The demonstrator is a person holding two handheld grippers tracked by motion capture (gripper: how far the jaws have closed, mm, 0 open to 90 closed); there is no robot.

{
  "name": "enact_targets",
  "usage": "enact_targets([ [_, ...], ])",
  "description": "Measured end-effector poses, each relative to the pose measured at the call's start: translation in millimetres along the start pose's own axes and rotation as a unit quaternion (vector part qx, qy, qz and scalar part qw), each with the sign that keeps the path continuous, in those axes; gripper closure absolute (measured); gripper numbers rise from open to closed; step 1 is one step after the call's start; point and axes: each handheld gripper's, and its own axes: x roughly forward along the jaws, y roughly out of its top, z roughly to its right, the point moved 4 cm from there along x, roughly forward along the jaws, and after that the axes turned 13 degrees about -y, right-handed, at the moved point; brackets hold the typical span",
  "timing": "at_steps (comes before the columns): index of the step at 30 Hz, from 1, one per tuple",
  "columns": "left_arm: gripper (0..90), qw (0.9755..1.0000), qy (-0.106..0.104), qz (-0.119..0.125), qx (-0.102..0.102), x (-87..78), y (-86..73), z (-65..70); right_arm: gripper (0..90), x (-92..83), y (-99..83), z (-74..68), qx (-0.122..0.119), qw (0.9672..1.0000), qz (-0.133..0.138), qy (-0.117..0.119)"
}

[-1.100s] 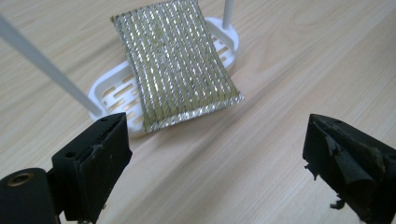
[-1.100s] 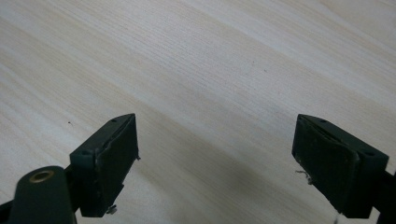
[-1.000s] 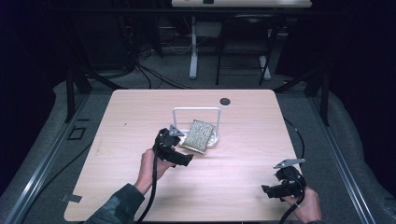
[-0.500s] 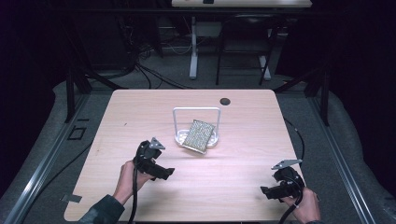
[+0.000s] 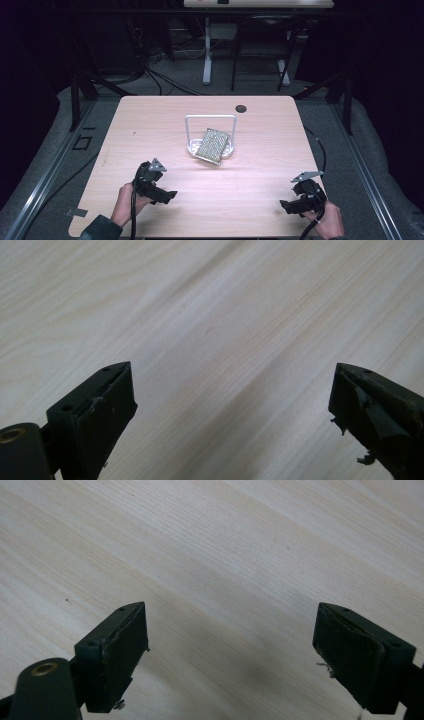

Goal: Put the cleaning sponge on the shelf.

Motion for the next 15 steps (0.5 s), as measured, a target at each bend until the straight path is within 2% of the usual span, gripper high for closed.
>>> enact_targets([
  [3,4.2,0.9999,-0.001,-0.011,-0.008,1.9,-5.5,-4.4,14.2,0.4,0.1,1.9,-0.002,1.0000,0.000,-0.006],
  [4,4.2,0.9998,0.006,-0.014,-0.016,2.9,-6.0,-6.2,14.2,0.9,0.3,2.3,-0.002,1.0000,0.000,-0.007],
  [5,4.1,0.9996,-0.002,-0.010,-0.026,4.4,-5.2,-8.6,14.2,1.4,0.5,2.3,-0.002,1.0000,0.002,-0.008],
  [7,4.0,0.9994,-0.013,0.001,-0.034,5.3,-2.3,-10.9,14.2,2.0,1.1,2.4,-0.003,1.0000,0.005,-0.008],
  [15,3.9,0.9995,-0.013,0.002,-0.029,9.6,2.7,-13.0,14.1,-0.2,0.1,5.0,0.001,1.0000,0.006,-0.002],
])
